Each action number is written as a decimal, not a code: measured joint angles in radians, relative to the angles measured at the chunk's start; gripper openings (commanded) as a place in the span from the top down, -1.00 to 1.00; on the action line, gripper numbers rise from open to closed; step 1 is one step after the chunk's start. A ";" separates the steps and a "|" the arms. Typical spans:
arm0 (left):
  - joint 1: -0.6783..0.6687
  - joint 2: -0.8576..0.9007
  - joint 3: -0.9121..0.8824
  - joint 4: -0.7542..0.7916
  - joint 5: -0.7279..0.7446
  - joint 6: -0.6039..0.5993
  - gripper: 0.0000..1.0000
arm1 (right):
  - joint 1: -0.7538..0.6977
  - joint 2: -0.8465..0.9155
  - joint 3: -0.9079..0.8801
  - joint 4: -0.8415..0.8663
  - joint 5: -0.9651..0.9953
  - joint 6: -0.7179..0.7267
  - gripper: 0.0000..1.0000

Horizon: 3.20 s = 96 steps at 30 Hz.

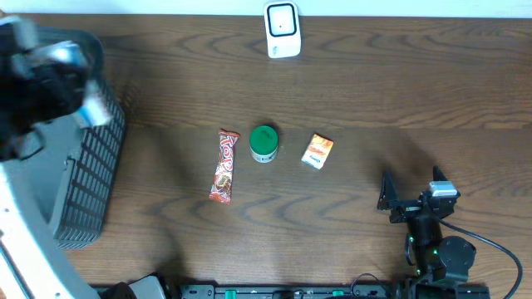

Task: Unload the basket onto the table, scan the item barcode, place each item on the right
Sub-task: 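Lift the Panadol box out and carry it toward the barcode scanner, then lower the white Panadol box onto the table right of the snack box, release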

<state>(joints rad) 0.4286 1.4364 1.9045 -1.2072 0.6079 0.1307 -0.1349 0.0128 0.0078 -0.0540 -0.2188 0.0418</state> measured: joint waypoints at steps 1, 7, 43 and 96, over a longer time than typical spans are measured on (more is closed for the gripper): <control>-0.044 0.006 0.000 -0.003 0.014 0.000 0.16 | 0.000 0.000 0.000 0.000 0.000 0.000 -0.99; -0.311 0.066 0.000 -0.013 0.040 0.000 0.16 | 0.000 0.000 0.000 0.000 0.000 0.000 -0.98; -1.057 0.550 -0.041 0.118 -0.039 0.079 0.22 | 0.000 0.000 0.000 0.000 0.000 0.000 -0.99; -1.203 0.873 -0.046 0.340 -0.522 -1.081 -0.87 | 0.000 0.000 0.000 0.000 0.000 0.000 -0.98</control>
<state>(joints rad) -0.7742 2.3096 1.8584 -0.8669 0.0856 -0.9501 -0.1349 0.0128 0.0078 -0.0540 -0.2188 0.0418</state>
